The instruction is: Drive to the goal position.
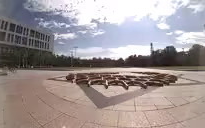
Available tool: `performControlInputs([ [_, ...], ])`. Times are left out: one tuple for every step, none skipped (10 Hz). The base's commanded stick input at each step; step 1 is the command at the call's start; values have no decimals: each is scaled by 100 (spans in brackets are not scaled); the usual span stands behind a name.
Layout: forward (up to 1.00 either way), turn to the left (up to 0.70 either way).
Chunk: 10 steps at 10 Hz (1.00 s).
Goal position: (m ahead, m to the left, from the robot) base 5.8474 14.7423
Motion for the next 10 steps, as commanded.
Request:
performControlInputs([
  [5, -1],
  [5, -1],
  [5, -1],
  [5, -1],
  [5, -1],
  [5, 0],
  [5, -1],
  [5, -1],
  [5, -1],
  [5, 0],
])
